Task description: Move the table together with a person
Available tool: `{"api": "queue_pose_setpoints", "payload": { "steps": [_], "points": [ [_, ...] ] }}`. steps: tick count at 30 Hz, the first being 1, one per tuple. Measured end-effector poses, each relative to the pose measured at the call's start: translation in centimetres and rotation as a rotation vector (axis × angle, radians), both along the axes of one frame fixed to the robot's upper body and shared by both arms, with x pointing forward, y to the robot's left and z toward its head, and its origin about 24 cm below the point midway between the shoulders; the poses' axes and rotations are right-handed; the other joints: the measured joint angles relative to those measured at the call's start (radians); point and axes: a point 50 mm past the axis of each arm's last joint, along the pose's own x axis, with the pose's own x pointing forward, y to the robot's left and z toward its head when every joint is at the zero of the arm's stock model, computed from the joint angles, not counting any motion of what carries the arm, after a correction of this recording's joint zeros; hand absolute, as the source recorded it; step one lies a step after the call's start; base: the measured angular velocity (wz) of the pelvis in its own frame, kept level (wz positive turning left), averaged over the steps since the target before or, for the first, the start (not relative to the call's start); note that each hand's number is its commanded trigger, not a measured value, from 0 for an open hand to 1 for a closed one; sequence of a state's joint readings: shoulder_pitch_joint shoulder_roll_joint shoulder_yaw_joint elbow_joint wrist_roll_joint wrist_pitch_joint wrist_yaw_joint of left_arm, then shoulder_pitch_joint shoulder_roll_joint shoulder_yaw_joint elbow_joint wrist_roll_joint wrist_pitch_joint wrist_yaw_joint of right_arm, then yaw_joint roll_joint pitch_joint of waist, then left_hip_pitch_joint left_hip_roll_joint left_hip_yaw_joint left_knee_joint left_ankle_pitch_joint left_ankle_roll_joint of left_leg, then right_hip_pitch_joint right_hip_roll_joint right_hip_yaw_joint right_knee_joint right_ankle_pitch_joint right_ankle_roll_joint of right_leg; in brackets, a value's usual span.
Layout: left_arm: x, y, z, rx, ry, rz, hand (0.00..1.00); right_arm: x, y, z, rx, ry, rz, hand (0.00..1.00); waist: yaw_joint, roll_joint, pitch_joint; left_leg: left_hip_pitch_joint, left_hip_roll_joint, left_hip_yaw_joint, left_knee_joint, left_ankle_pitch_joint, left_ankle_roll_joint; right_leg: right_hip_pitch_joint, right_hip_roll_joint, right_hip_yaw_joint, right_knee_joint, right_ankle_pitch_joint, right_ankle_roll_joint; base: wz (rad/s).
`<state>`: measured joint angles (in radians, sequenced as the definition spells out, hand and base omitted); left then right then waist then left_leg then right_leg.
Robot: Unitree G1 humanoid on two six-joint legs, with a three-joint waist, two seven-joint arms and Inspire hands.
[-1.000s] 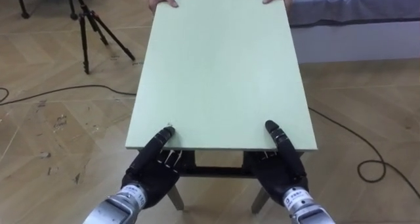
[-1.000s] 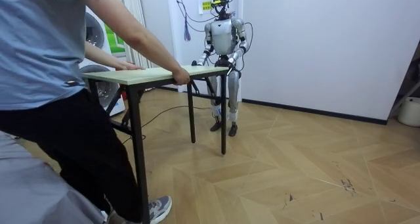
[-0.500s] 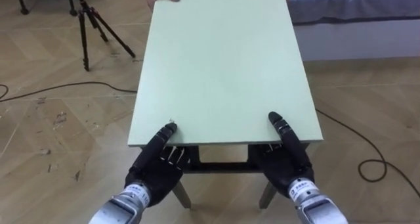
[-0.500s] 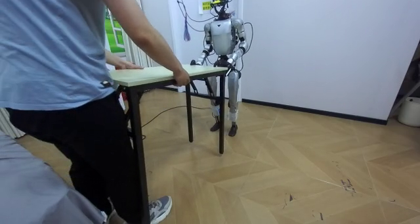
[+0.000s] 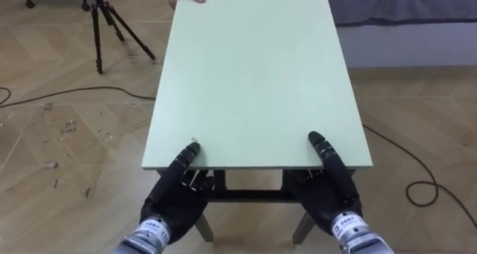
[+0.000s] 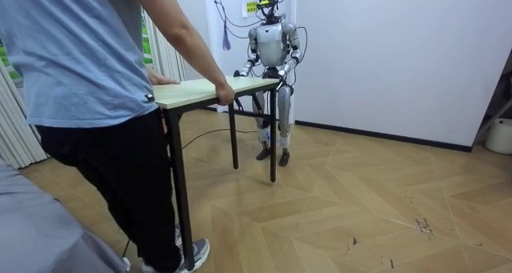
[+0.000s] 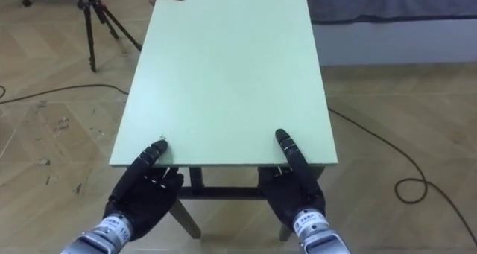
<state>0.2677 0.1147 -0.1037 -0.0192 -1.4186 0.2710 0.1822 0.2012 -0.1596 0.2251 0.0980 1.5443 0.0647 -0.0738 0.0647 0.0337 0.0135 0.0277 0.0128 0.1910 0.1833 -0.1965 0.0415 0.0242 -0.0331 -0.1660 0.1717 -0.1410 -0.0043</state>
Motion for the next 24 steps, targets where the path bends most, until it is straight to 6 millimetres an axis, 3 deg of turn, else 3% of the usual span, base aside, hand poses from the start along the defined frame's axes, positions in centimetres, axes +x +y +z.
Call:
{"api": "queue_pose_setpoints", "payload": {
  "steps": [9, 14, 16, 18, 19, 20, 22, 24],
  "points": [
    [-0.2, -0.5, -0.1, 0.014, -0.01, 0.017, 1.0, -0.5, 0.3, -0.3, 0.011, 0.002, -0.02, 1.0, 0.011, -0.003, 0.0019, -0.017, 0.005, 0.0, 0.026, -0.001, -0.001, -0.006, 0.001, 0.0, 0.0, 0.001, -0.002, -0.01],
    [-0.3, -0.6, -0.2, 0.01, -0.012, 0.025, 1.0, -0.7, 0.4, -0.4, 0.028, 0.002, -0.028, 1.0, 0.029, -0.002, 0.0019, -0.107, 0.029, -0.006, 0.192, -0.018, -0.027, -0.041, 0.012, -0.006, 0.041, 0.001, -0.004, -0.08],
    [-0.4, -0.8, -0.4, 0.005, -0.012, 0.03, 1.0, -0.7, 0.3, -0.4, 0.021, 0.001, -0.03, 1.0, 0.049, 0.007, 0.0056, -0.151, 0.033, -0.038, 0.264, -0.021, -0.032, -0.051, 0.023, -0.009, 0.047, 0.007, -0.016, -0.21],
    [-0.5, -0.9, -0.5, -0.002, -0.008, 0.033, 1.0, -0.7, 0.2, -0.4, 0.015, -0.003, -0.032, 1.0, 0.048, 0.022, 0.0022, -0.157, 0.034, -0.058, 0.254, -0.028, -0.062, -0.062, 0.019, -0.046, 0.031, 0.013, -0.036, -0.08],
    [-0.4, -1.1, -0.5, -0.014, -0.01, 0.037, 1.0, -0.5, 0.1, -0.2, 0.005, -0.015, -0.027, 1.0, 0.042, 0.036, 0.0065, -0.166, 0.05, -0.051, 0.263, -0.043, -0.089, -0.085, 0.014, -0.104, 0.03, 0.022, -0.05, -0.35],
    [-0.6, -1.2, -0.6, -0.022, -0.002, 0.043, 1.0, -0.3, 0.0, 0.0, -0.018, -0.021, -0.015, 1.0, 0.053, 0.056, 0.0071, -0.183, 0.09, -0.022, 0.369, -0.076, -0.112, -0.096, 0.019, -0.159, 0.036, 0.03, -0.064, -0.54],
    [-1.4, -1.2, -1.0, -0.05, 0.01, 0.058, 1.0, -0.1, 0.0, 0.1, -0.04, -0.019, 0.005, 1.0, 0.042, 0.086, 0.0, -0.172, 0.131, -0.014, 0.514, -0.106, -0.129, -0.093, 0.03, -0.213, 0.046, 0.035, -0.072, -0.44],
    [-1.4, -1.3, -1.0, -0.065, 0.013, 0.049, 1.0, 0.0, -0.1, 0.1, -0.05, -0.02, 0.0, 1.0, 0.005, 0.095, 0.0025, -0.132, 0.149, -0.031, 0.497, -0.126, -0.118, -0.102, 0.019, -0.266, 0.074, 0.035, -0.073, 0.31]
  ]
}}
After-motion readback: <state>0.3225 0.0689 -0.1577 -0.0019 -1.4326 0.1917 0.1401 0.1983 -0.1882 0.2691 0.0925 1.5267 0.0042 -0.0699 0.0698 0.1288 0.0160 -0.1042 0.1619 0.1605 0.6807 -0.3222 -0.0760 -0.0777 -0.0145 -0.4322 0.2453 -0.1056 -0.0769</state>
